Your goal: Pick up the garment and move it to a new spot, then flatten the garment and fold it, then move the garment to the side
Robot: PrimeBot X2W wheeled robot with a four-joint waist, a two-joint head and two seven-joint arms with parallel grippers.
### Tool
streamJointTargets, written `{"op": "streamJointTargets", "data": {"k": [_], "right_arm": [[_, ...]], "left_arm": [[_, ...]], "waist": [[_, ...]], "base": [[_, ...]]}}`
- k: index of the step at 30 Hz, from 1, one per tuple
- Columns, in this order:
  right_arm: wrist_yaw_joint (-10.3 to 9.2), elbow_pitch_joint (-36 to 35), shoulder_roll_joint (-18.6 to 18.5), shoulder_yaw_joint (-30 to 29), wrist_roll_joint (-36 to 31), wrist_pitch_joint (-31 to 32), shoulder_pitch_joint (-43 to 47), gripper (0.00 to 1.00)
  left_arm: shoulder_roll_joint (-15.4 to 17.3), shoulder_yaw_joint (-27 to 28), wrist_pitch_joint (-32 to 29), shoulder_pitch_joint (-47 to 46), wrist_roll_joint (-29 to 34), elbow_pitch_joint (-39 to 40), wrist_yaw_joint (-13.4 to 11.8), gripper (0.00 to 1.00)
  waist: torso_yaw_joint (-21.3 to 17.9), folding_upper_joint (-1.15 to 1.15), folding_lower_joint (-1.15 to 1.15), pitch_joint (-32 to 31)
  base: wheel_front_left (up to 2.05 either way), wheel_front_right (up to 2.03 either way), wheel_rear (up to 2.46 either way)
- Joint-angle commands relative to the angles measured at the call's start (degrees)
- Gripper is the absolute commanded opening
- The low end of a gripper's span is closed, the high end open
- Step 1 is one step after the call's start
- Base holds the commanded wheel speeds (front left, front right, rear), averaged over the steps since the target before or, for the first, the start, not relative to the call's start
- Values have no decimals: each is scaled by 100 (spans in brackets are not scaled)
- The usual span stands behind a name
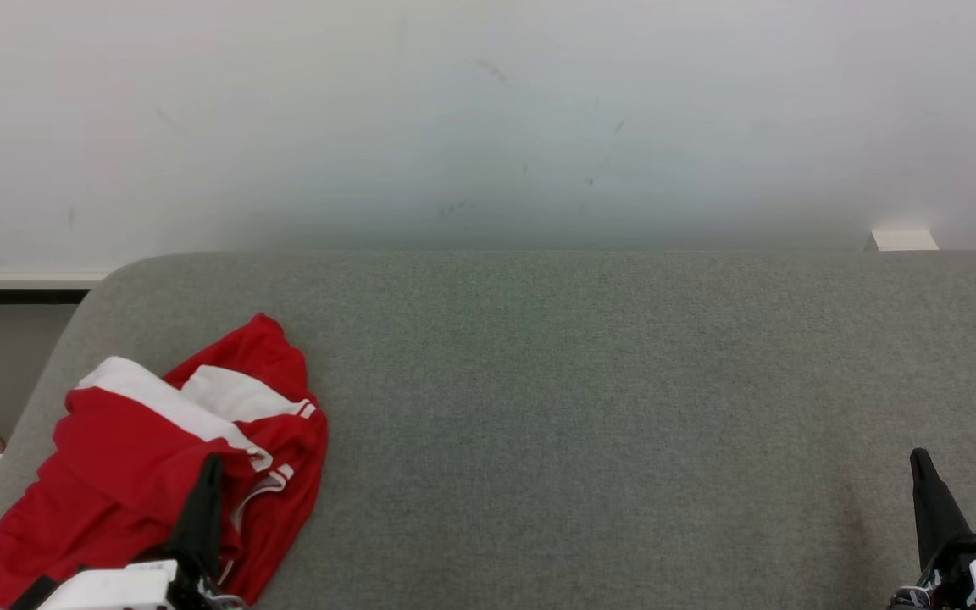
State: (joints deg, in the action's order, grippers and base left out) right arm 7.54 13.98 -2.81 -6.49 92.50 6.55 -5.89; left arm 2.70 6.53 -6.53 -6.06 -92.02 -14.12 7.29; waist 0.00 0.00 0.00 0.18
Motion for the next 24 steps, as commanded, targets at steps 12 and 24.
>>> {"op": "streamJointTargets", "data": {"k": [12, 24], "right_arm": [[-11, 13, -8, -15, -19, 10, -71, 0], [-11, 13, -8, -15, -19, 10, -71, 0]], "left_arm": [[38, 6, -17, -37, -77, 18, 42, 0], [38, 6, -17, -37, -77, 18, 42, 0]], "waist": [[0, 0, 0, 0], [0, 0, 0, 0]], "base": [[0, 0, 0], [0, 0, 0]]}}
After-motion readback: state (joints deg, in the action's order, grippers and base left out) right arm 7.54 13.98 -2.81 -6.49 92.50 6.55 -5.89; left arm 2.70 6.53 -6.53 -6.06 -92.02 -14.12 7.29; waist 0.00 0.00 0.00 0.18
